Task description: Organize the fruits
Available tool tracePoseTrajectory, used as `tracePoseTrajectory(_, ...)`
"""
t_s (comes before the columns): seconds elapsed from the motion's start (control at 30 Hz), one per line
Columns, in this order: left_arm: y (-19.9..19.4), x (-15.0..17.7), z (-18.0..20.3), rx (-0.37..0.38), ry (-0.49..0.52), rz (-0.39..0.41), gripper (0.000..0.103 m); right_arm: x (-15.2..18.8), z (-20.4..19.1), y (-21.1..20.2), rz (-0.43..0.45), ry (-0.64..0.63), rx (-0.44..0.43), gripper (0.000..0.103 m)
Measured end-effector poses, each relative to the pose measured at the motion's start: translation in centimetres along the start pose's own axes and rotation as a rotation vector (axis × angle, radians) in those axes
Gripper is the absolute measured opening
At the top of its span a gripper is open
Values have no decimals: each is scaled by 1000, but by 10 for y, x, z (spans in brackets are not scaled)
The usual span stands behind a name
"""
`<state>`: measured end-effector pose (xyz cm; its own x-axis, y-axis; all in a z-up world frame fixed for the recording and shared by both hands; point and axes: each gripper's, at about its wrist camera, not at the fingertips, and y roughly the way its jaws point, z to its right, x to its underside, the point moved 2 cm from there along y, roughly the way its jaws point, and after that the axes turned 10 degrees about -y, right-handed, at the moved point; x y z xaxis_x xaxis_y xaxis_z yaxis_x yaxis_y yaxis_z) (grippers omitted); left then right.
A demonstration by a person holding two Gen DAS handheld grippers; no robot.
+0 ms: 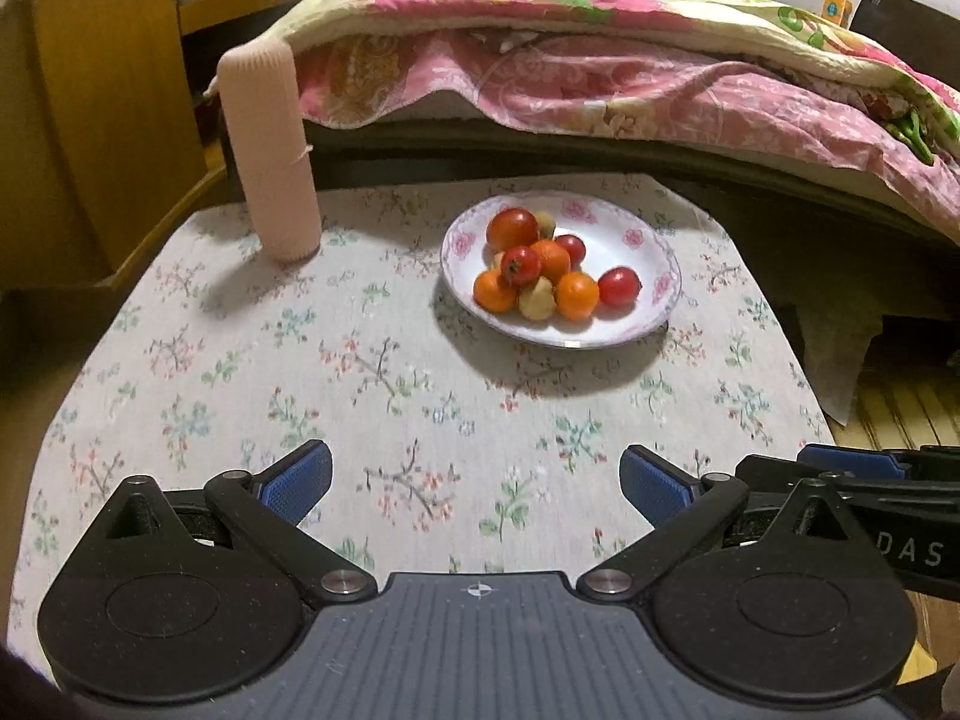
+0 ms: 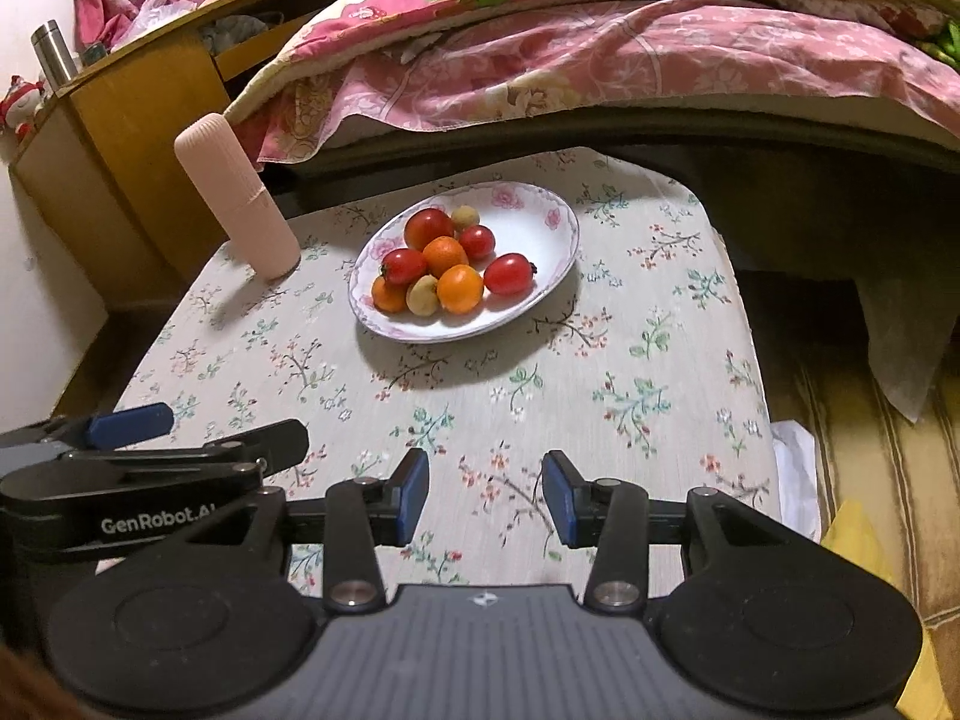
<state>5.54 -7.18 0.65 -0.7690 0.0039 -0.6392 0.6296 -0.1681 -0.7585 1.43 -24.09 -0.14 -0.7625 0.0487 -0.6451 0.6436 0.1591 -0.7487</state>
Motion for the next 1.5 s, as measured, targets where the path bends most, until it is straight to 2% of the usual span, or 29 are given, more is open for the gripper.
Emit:
tracePoseTrajectory(0.37, -11, 23, 2, -5, 13, -27, 103, 26, -10, -18, -13, 6, -11, 42)
tracePoseTrajectory(0.57, -9, 31, 1, 5, 0, -79, 103, 36, -10, -23, -21, 10, -3, 42)
tracePoseTrajectory(1.0, -6, 40, 1, -36, 9, -90, 103, 42, -12, -18, -47, 5, 7, 42)
tracePoseTrajectory(1.5, -4, 42, 1, -47, 26, -88, 103, 47, -13, -14, -65, 4, 11, 42)
